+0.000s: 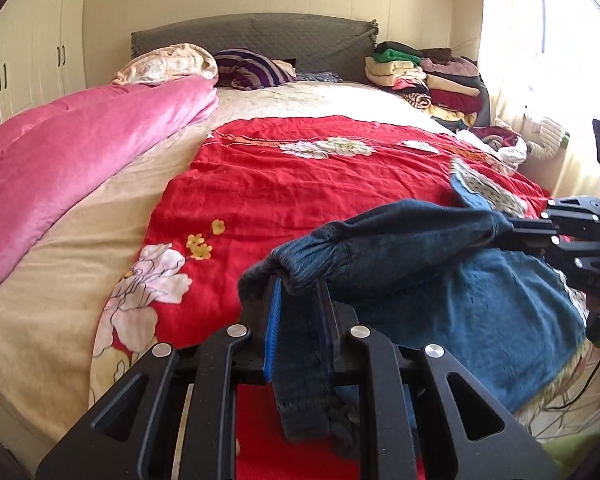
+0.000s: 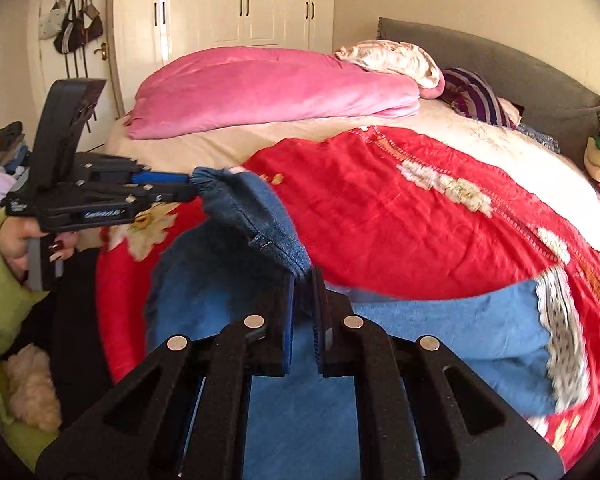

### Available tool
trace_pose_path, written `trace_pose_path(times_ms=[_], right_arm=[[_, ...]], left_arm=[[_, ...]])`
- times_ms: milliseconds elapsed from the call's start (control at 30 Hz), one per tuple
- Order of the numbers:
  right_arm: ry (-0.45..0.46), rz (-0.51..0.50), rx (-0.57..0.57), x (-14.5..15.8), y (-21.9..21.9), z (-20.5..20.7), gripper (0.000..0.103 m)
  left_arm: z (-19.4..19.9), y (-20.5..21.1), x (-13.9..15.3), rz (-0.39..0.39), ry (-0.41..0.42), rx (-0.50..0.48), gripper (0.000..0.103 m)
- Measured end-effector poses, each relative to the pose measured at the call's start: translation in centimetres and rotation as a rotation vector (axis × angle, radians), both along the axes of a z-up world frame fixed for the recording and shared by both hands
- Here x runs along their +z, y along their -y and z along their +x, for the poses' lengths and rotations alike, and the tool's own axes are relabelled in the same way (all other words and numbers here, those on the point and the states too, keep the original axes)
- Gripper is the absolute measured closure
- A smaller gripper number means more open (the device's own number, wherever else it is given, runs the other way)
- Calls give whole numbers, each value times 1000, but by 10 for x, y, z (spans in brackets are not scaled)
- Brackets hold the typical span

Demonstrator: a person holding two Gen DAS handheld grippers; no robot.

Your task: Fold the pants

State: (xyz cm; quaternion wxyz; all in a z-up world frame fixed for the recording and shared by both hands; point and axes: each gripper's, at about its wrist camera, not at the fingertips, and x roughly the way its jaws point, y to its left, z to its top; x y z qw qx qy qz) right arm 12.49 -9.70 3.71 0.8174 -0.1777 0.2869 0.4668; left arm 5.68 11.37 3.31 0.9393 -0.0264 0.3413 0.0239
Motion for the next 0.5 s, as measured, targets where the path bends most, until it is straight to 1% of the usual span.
trace_pose_path(times_ms=[133, 333, 433, 500], right_arm=[[-28, -9, 25, -7, 8, -25, 99], [-56, -44, 70, -25, 9, -63, 99], [-80, -61, 85, -36, 8, -74, 99], [-74, -90, 91, -44, 4, -81, 99]], left_arm=[[-16, 5, -6, 5, -27, -20, 87], [-38, 8, -27, 15, -97, -32, 87], [-42, 3, -36, 2, -131, -28, 86], [-47, -5, -41, -26, -142, -19, 86]])
